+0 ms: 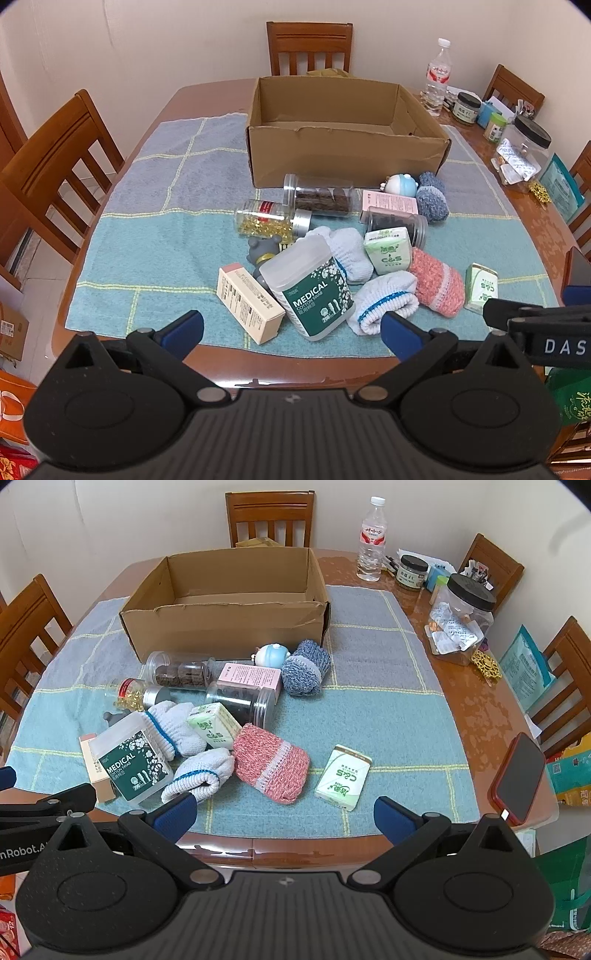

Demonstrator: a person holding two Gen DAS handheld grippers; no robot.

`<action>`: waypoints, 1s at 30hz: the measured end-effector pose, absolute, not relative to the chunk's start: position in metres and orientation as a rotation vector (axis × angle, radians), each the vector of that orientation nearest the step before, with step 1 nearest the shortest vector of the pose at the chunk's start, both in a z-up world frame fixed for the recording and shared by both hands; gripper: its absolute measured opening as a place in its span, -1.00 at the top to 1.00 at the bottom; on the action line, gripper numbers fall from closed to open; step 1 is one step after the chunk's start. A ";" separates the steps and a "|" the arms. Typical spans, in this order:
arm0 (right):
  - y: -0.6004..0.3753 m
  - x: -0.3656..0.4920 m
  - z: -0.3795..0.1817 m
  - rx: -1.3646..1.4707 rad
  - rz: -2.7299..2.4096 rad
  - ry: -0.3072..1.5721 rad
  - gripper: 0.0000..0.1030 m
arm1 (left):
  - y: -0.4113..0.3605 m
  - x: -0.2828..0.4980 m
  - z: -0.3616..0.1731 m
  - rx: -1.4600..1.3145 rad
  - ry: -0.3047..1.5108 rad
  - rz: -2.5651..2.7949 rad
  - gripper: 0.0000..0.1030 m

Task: Organize objects
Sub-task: 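Move right tool toward the C&S tissue pack while left tool approaches the white glove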

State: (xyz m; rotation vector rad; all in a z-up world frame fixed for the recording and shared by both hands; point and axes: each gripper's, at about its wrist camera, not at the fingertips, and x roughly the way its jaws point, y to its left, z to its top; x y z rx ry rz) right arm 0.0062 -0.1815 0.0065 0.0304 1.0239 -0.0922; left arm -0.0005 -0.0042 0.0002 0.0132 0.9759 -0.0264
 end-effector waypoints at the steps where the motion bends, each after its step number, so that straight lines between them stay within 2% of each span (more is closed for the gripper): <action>1: -0.182 0.006 0.007 0.030 -0.092 1.024 -1.00 | -0.004 -0.001 0.000 0.014 0.976 -0.028 -0.97; 30: -0.181 0.016 0.000 0.030 -0.004 0.980 -1.00 | -0.006 0.005 -0.011 0.020 0.985 0.001 -0.97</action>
